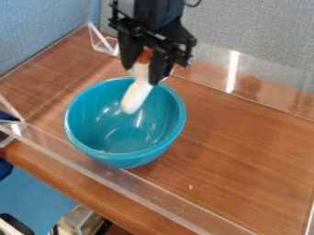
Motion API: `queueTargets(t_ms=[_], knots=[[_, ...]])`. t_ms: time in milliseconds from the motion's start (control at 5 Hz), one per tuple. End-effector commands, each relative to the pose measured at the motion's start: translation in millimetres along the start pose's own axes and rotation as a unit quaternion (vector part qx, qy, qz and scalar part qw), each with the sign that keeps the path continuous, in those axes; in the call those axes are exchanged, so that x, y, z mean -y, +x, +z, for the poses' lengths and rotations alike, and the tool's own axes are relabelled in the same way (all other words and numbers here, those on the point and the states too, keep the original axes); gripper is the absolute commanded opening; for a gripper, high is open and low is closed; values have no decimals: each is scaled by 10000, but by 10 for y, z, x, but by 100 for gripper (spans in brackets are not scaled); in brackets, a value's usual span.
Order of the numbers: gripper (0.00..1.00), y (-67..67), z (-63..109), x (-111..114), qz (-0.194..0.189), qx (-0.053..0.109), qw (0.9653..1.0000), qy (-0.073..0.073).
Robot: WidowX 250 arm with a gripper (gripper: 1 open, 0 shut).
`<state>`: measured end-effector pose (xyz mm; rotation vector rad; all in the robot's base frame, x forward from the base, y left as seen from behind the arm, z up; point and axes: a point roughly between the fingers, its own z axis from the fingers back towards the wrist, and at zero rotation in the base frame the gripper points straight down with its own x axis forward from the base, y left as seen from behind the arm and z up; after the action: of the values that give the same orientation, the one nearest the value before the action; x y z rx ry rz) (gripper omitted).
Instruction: Put the mushroom in the blue bowl
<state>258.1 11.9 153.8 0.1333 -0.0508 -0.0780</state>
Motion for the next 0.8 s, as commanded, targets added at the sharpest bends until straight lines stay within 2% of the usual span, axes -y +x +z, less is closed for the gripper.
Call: queueTargets(t_ms=[0, 600], knots=[[0, 95, 33, -147, 349, 129, 9993, 81], [0, 166, -230, -69, 504, -140, 9984, 232]])
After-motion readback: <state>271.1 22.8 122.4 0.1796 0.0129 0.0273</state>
